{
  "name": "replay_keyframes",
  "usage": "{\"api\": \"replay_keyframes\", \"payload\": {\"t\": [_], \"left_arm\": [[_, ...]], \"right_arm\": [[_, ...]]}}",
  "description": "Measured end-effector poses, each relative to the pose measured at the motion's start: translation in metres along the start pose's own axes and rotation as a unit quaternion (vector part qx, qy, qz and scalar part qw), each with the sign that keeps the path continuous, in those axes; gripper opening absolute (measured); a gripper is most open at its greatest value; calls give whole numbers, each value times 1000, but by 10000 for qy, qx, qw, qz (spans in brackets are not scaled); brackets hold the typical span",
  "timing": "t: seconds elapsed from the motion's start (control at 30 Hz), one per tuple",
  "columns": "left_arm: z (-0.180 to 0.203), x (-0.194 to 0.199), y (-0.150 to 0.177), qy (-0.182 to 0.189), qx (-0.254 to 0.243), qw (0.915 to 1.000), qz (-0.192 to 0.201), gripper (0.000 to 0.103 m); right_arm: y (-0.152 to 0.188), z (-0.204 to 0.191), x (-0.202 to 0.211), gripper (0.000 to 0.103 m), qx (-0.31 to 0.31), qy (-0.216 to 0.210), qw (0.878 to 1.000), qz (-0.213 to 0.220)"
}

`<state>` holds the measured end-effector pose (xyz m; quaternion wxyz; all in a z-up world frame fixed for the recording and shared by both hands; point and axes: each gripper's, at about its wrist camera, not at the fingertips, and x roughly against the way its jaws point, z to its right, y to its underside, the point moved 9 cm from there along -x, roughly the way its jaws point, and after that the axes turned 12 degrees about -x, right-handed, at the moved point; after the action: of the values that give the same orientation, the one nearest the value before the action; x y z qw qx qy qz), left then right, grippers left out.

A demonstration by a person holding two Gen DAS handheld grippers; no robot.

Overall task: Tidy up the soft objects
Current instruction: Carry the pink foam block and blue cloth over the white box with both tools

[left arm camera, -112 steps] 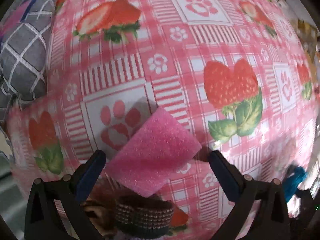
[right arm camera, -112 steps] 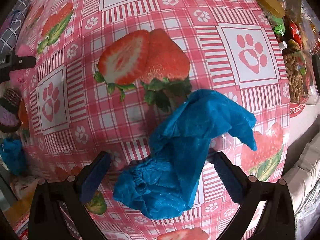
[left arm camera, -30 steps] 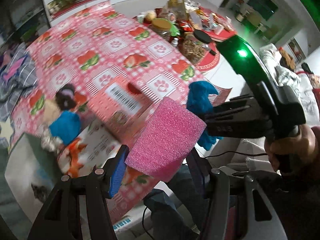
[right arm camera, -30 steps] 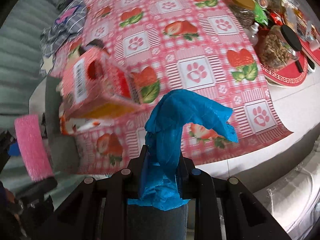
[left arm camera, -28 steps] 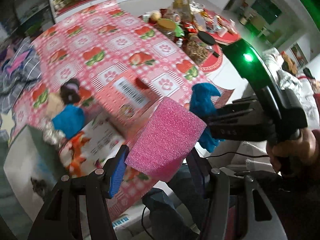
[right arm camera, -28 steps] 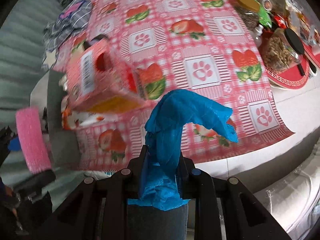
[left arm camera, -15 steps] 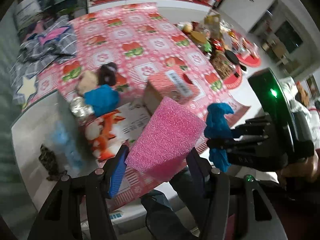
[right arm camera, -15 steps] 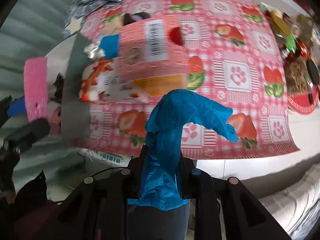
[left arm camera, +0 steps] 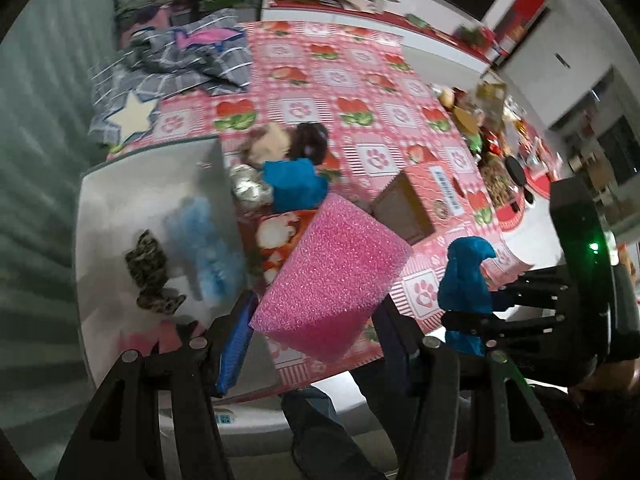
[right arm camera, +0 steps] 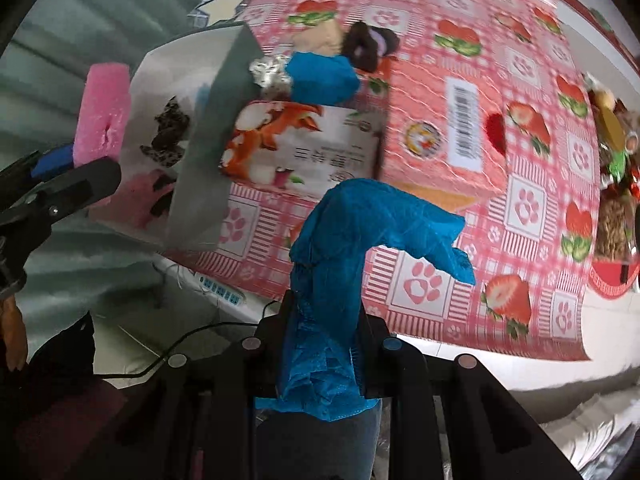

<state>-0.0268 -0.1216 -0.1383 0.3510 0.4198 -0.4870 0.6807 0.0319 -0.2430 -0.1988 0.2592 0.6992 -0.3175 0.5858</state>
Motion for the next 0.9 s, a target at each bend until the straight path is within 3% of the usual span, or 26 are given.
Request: {"api": "replay_keyframes", "payload": {"t": [0.4,0.9], "left_arm": [[-29,7,20,-202,488,9986,89,62],[-36,9,28,-236,598,9979,88,62]], "right_arm": [[-8,-31,4,25,519,21,9986,-43],[-14,-51,9,25,679,-85,9977,-14]]}}
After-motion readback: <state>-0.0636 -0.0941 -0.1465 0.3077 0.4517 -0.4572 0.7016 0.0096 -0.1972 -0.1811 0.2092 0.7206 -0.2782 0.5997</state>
